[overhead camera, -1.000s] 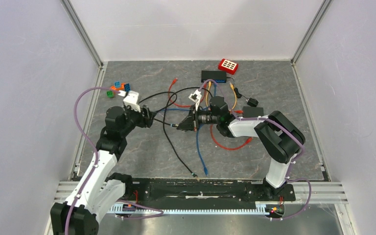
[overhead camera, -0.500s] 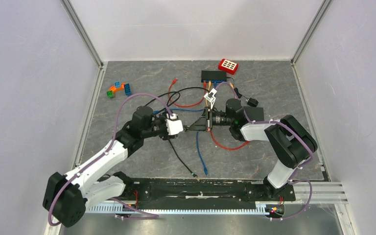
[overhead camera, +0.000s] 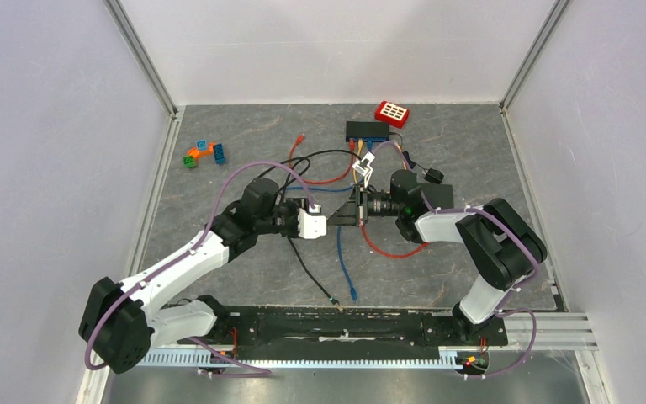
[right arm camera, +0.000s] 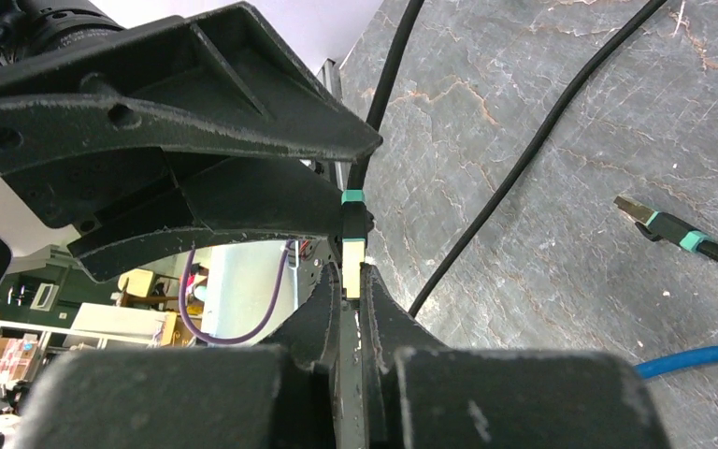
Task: Insert the plug into the switch port
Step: Pick up the connector from the center of the board.
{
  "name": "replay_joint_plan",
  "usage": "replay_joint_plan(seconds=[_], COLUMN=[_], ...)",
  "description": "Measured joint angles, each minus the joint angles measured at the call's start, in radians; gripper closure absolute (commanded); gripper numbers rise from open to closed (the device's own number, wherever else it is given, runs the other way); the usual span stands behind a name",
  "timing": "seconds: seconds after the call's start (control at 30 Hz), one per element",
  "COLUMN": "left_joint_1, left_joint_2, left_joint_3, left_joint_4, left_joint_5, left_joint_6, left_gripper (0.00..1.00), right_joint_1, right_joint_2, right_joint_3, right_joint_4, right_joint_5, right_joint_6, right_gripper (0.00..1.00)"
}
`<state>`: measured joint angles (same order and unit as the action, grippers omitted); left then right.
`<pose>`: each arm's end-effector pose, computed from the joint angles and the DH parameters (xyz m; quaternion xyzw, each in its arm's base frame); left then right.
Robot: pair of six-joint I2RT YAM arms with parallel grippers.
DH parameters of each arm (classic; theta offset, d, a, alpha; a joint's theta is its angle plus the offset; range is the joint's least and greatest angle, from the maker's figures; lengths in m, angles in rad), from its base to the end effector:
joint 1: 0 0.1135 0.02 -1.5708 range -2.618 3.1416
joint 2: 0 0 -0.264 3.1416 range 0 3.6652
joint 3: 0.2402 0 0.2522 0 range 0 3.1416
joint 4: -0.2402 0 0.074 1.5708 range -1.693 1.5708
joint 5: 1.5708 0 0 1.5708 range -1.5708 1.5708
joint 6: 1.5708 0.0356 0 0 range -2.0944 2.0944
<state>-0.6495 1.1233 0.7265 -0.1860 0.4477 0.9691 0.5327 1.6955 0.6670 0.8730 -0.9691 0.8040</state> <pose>0.1846 -0.1595 0.2538 0.6940 0.5162 -0.1194 0.4875 0.2639 0.1897 0.1820 -0.2091 0.7072 0.6343 0.2321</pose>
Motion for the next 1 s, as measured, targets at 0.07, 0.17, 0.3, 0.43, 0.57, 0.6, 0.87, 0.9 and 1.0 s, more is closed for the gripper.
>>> replay_joint_plan(seconds=[0.07, 0.17, 0.3, 0.43, 0.57, 0.6, 0.87, 0.9, 1.0], left_joint_1=[-0.009, -0.021, -0.032, -0.034, -0.039, -0.039, -0.04, -0.04, -0.044], left_joint_2=[0.007, 0.017, 0.03, 0.042, 0.054, 0.055, 0.06, 0.06, 0.061], left_joint_3=[0.003, 0.006, 0.015, 0.017, 0.021, 0.022, 0.024, 0.024, 0.019], left_joint_4=[-0.006, -0.019, -0.031, -0.041, -0.042, -0.043, -0.039, -0.035, 0.009], left_joint_5=[-0.001, -0.002, -0.005, -0.013, -0.028, -0.029, -0.031, -0.031, -0.051], left_joint_6=[0.011, 0.018, 0.02, 0.021, 0.032, 0.037, 0.057, 0.056, 0.022], left_gripper=[0.52, 0.55, 0.62, 0.69, 0.86, 0.87, 0.98, 0.98, 0.98], right_joint_1=[0.0, 0.0, 0.0, 0.0, 0.0, 0.0, -0.002, -0.005, -0.022], right_joint_2=[0.0, 0.0, 0.0, 0.0, 0.0, 0.0, -0.002, -0.005, -0.044], right_joint_3=[0.0, 0.0, 0.0, 0.0, 0.0, 0.0, 0.0, 0.0, -0.001], right_joint_4=[-0.004, -0.014, -0.021, -0.021, -0.035, -0.035, -0.039, -0.044, -0.085], right_joint_5=[0.0, 0.001, 0.001, 0.001, -0.001, 0.0, 0.001, 0.003, 0.034], right_joint_6=[0.0, 0.0, 0.0, 0.0, 0.0, 0.0, -0.003, -0.004, -0.006], right_gripper=[1.0, 1.0, 1.0, 1.0, 1.0, 1.0, 0.86, 0.82, 0.72])
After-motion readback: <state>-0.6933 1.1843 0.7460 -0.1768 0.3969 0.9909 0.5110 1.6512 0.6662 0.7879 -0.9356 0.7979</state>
